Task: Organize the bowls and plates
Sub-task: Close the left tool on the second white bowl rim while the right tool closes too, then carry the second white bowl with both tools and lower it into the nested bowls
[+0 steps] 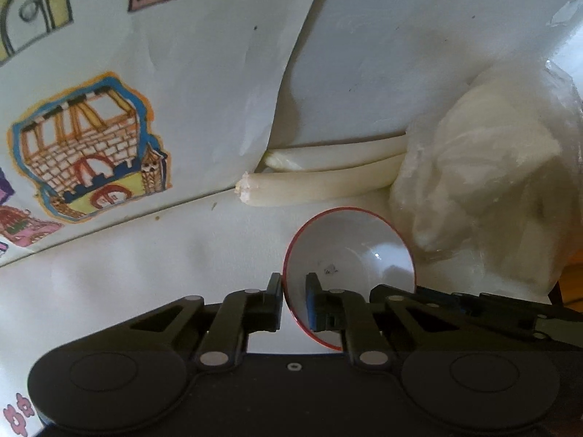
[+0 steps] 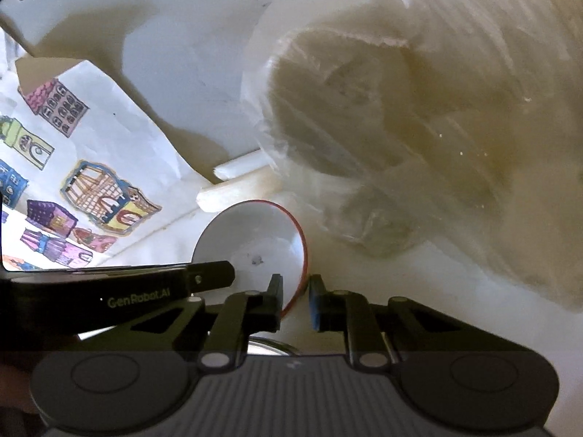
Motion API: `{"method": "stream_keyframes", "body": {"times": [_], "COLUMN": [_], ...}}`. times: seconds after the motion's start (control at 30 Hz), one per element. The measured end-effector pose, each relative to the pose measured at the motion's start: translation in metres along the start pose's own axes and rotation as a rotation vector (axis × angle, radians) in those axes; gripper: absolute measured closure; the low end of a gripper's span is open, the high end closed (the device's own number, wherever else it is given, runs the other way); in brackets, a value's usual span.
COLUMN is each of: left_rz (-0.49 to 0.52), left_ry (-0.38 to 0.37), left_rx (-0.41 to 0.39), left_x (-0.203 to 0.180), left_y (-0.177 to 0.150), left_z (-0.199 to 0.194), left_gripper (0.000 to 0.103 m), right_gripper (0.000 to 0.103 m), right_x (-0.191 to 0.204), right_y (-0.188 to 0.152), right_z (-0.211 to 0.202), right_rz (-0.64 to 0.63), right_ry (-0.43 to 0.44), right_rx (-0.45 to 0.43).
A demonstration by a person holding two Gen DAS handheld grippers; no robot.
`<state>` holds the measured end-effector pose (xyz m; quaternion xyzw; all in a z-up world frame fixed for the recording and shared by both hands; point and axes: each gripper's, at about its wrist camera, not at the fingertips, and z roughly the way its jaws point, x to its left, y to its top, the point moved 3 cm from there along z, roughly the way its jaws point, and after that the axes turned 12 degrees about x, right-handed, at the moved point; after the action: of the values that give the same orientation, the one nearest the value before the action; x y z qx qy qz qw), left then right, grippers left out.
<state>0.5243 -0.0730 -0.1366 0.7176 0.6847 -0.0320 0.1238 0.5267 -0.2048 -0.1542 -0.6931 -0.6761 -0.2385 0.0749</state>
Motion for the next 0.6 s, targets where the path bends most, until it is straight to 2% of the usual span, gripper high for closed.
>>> {"method": "stream_keyframes", "body": {"times": [0.33, 0.6], "left_rz": [-0.021, -0.005], "left_ry": [-0.028, -0.074], "left_rx": [-0.082, -0.122], "left_x": [-0.015, -0.039], "left_y": [-0.016, -0.035], "left_z": [-0.037, -0.061], "left_gripper": [0.091, 0.091], "right_gripper": [0.089, 0.089], "right_x": [-0.003, -0.028], "right_y": [-0.006, -0.025], "right_z": [-0.041, -0.083], "right_rz": [-0.014, -0.018], "right_ry": [0.058, 0.107], "right_rx": [-0.055, -0.072]}}
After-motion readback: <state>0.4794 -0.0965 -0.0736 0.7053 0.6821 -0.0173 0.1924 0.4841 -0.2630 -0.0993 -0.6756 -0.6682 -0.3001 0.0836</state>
